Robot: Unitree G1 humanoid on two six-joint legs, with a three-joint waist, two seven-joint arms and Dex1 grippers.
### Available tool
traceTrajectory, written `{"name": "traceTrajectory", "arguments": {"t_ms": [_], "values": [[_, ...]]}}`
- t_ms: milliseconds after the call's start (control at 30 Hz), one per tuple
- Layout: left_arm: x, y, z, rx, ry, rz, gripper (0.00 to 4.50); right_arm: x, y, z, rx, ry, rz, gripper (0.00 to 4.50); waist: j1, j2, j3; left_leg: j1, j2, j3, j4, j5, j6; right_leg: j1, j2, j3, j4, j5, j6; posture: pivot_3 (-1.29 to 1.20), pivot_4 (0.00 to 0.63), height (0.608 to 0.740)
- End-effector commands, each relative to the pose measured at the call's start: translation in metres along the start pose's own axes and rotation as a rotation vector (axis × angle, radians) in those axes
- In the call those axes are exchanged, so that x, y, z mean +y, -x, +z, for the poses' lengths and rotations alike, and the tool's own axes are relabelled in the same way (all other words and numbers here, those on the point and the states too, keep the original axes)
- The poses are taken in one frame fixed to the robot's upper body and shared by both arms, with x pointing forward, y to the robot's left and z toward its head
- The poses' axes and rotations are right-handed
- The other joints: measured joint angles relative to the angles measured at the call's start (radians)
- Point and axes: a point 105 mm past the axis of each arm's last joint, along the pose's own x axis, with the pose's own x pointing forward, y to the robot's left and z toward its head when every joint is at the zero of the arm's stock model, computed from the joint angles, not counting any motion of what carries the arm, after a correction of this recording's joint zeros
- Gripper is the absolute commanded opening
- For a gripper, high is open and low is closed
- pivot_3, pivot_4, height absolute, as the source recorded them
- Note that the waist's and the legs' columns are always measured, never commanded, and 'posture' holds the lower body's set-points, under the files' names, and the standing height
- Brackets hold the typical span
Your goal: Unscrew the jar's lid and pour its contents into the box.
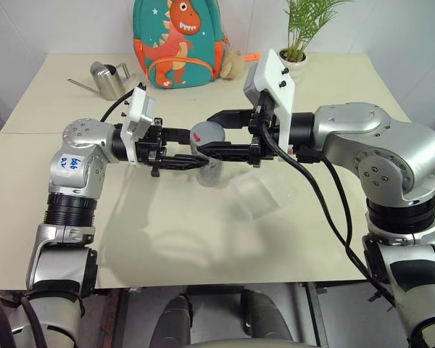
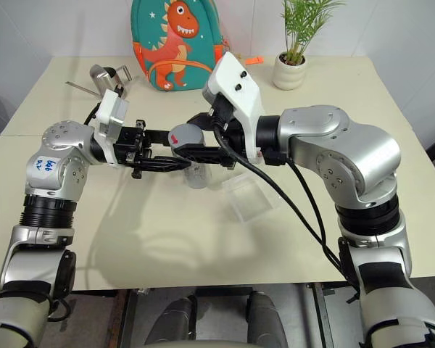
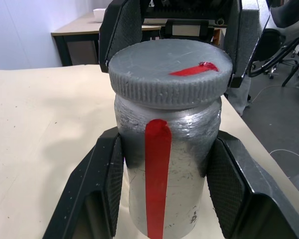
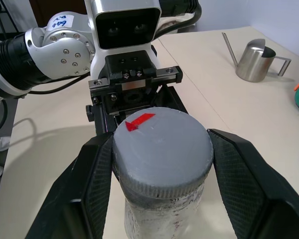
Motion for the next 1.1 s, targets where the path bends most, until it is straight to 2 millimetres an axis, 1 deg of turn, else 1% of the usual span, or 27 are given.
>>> {"name": "traceTrajectory", "arguments": {"t_ms": [33, 367, 700, 1100], "values": [[-0.006, 0.002, -0.007, 0.054, 0.009, -0.022, 2.02, -0.004, 0.01, 0.029, -0.07, 0.097, -0.035, 2.76, 0.0, 0.0, 0.0, 0.0, 0.0, 0.0, 0.0, 0.0, 0.0, 0.0, 0.0, 0.0, 0.0, 0.0, 0.0, 0.0, 0.15, 0.74], [-0.007, 0.002, -0.01, 0.081, 0.034, -0.028, 2.02, -0.01, 0.013, 0.033, -0.068, 0.13, -0.053, 2.76, 0.0, 0.0, 0.0, 0.0, 0.0, 0.0, 0.0, 0.0, 0.0, 0.0, 0.0, 0.0, 0.0, 0.0, 0.0, 0.0, 0.15, 0.74], [-0.008, 0.002, -0.013, 0.097, 0.046, -0.029, 2.02, -0.02, 0.018, 0.04, -0.067, 0.167, -0.081, 2.76, 0.0, 0.0, 0.0, 0.0, 0.0, 0.0, 0.0, 0.0, 0.0, 0.0, 0.0, 0.0, 0.0, 0.0, 0.0, 0.0, 0.15, 0.74], [-0.014, 0.003, -0.019, 0.118, 0.058, -0.035, 2.02, -0.028, 0.024, 0.047, -0.072, 0.199, -0.11, 2.76, 0.0, 0.0, 0.0, 0.0, 0.0, 0.0, 0.0, 0.0, 0.0, 0.0, 0.0, 0.0, 0.0, 0.0, 0.0, 0.0, 0.15, 0.74]]}}
